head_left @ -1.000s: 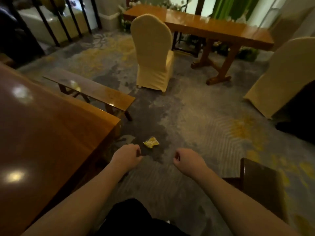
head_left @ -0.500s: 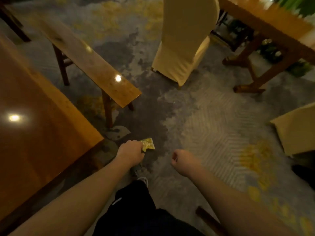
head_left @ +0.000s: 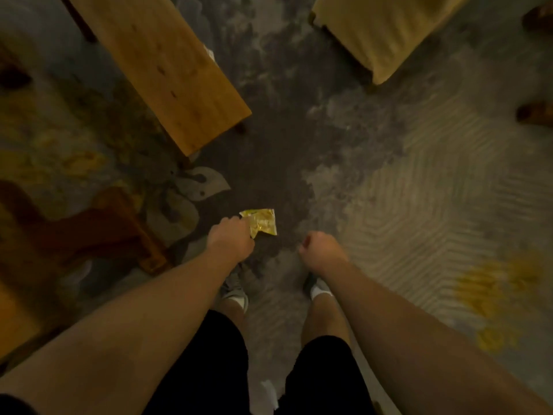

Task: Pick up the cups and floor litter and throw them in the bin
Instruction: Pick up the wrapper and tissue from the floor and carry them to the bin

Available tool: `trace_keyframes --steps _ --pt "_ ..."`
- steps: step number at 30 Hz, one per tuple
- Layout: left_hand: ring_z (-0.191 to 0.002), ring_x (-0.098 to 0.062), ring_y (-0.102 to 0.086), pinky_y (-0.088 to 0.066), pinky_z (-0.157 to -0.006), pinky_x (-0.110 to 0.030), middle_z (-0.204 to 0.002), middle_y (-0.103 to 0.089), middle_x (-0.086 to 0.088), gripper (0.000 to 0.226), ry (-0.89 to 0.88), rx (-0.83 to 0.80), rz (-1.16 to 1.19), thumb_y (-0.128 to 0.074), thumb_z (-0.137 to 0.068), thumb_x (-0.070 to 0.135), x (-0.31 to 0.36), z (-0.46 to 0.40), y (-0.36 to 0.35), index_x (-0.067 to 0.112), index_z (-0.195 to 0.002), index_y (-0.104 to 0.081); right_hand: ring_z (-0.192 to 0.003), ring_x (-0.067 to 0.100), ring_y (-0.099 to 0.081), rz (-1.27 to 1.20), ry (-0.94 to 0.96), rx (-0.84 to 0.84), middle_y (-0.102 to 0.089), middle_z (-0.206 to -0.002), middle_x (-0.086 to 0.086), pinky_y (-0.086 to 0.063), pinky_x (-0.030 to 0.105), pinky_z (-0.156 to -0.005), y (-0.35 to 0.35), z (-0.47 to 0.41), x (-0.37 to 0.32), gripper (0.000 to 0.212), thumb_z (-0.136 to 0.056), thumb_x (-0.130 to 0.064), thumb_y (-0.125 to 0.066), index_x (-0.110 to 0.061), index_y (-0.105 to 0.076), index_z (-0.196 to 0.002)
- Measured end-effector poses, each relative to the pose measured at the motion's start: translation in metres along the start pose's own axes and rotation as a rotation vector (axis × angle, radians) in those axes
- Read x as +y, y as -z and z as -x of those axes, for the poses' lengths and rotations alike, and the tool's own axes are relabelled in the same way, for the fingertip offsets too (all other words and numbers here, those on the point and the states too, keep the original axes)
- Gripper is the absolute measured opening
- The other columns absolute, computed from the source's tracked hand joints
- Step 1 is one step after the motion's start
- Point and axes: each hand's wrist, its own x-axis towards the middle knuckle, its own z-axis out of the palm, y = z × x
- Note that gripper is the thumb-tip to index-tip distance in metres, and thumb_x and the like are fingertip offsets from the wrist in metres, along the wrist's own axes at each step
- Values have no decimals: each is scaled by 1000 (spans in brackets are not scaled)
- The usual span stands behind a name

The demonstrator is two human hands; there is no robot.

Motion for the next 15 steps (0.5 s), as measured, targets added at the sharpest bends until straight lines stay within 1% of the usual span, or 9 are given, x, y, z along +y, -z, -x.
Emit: trace_keyframes --steps 3,5,8,10,12,13,15 --pt "-114 -31 -53 -50 -88 -45 -121 -59 -8 42 58 -6 7 -61 -86 39 5 -54 -43 16 -121 -56 -102 37 -64 86 44 -97 -68 -113 16 -52 40 -80 -25 -78 16 29 -90 -34 -55 -13 -65 -108" --pt "-116 -31 -51 -49 -86 -45 -121 -56 -8 43 87 -23 2 -61 -85 38 5 -84 -78 16 -122 -54 -107 36 -63 133 61 -158 -66 -119 16 -54 43 -86 -42 -125 27 32 -91 -32 -55 -15 -64 -116" --pt "-118 -30 -48 -49 -88 -46 -126 -54 -8 48 89 -59 -31 -62 -85 35 1 -139 -137 16 -128 -49 -121 36 -57 217 61 -277 -58 -135 14 -49 47 -99 -75 -204 48 41 -93 -32 -57 -16 -57 -130" --pt "-117 -31 -48 -47 -86 -46 -128 -54 -8 49 56 -54 -82 -63 -85 31 -3 -176 -171 18 -130 -47 -131 35 -48 288 80 -342 -47 -145 15 -43 50 -106 -98 -255 62 53 -92 -29 -59 -13 -47 -141" --pt "-118 -31 -46 -46 -86 -47 -131 -52 -8 53 14 -31 -147 -64 -85 33 -8 -211 -202 20 -132 -44 -138 36 -37 336 93 -361 -34 -152 15 -37 52 -111 -121 -297 76 64 -92 -25 -60 -12 -33 -149" --pt "-120 -31 -44 -46 -87 -48 -134 -49 -8 59 4 -25 -182 -67 -83 37 -10 -227 -215 21 -134 -42 -142 36 -30 345 92 -356 -25 -157 13 -34 54 -112 -132 -315 82 69 -93 -24 -59 -14 -26 -152" --pt "-125 -31 -40 -46 -90 -50 -140 -43 -8 75 5 -28 -217 -74 -76 47 -14 -261 -241 22 -136 -37 -149 35 -12 361 87 -341 -2 -166 8 -29 55 -115 -154 -349 95 82 -93 -22 -59 -19 -9 -157"
